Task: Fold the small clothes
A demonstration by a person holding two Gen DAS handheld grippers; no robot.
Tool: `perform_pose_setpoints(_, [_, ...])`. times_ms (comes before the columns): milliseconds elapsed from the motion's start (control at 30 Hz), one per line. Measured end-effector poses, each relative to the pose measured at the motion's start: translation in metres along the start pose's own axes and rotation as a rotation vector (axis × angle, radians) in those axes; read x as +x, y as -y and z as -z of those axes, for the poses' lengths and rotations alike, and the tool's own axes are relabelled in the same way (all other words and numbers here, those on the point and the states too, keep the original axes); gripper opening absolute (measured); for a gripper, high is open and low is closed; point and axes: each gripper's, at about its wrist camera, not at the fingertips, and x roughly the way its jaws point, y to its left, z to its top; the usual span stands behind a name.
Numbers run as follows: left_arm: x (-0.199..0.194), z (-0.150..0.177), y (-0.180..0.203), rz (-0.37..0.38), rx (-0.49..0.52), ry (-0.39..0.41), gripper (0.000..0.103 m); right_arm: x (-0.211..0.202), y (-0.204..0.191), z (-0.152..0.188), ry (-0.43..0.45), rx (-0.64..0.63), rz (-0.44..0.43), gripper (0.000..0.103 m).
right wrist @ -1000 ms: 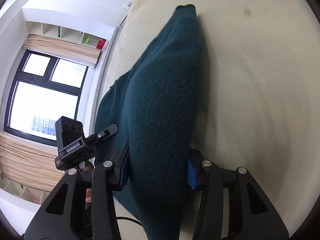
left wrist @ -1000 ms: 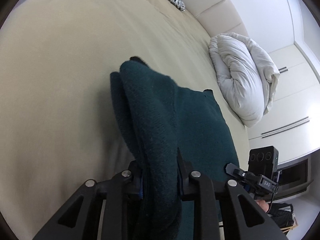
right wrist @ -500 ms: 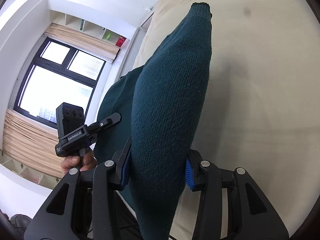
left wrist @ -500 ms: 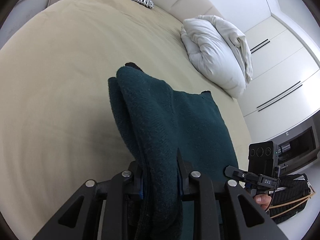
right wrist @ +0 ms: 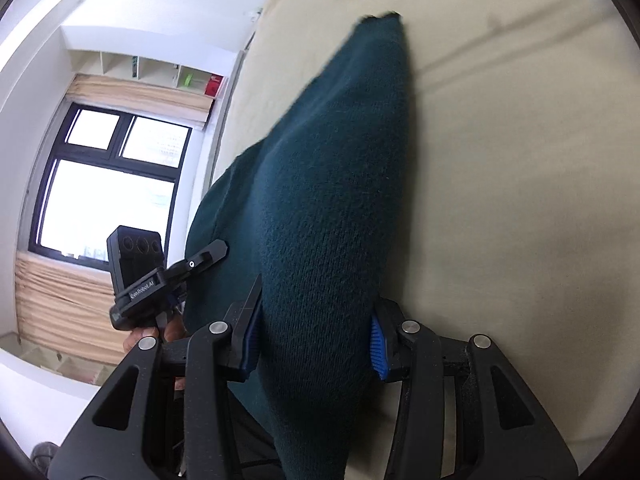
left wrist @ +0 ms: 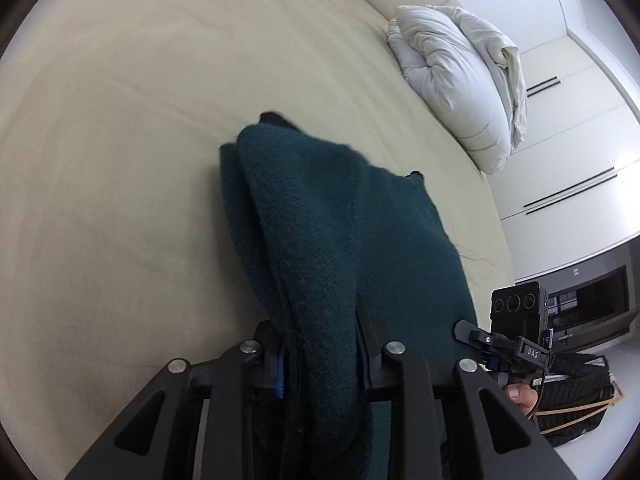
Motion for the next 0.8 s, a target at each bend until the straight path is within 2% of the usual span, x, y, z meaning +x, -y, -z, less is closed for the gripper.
perform_pose_setpoints(133, [0.003, 0.004, -0.015, 0.056, -0.040, 0.014, 0.032, -0.008, 0.000, 0.000, 0.008, -0.013, -0.047, 0.041])
perform_pose_setpoints(267, [0.001, 0.004, -0.015, 0.065, -0.038, 0.025, 0.033, -0.030, -0.001, -0.003, 0.010, -0.024, -0.071, 0.041])
perform_pose_setpoints(367, [-0.007, 0.007, -0.015, 0.057, -0.042, 0.043, 0.035, -0.018, -0.015, -0.011, 0.019, -0.019, -0.061, 0.042])
perform_pose_setpoints(533, [-0.030, 0.019, -0.002, -0.020, 0.011, 0.108, 0.036, -0.039, -0.016, -0.005, 0.069, 0.005, -0.013, 0.045])
perform_pose_setpoints(667, [-0.058, 0.032, 0.013, -0.090, 0.067, 0.196, 0.036, -0.064, -0.010, 0.001, 0.135, 0.037, 0.047, 0.045])
perform_pose_setpoints(733, [-0.072, 0.038, 0.027, -0.138, 0.122, 0.246, 0.041, -0.077, -0.012, 0.005, 0.174, 0.043, 0.125, 0.045])
perform_pose_setpoints(800, [-0.087, 0.047, 0.045, -0.213, 0.191, 0.318, 0.053, -0.089, -0.013, 0.009, 0.208, 0.055, 0.216, 0.045])
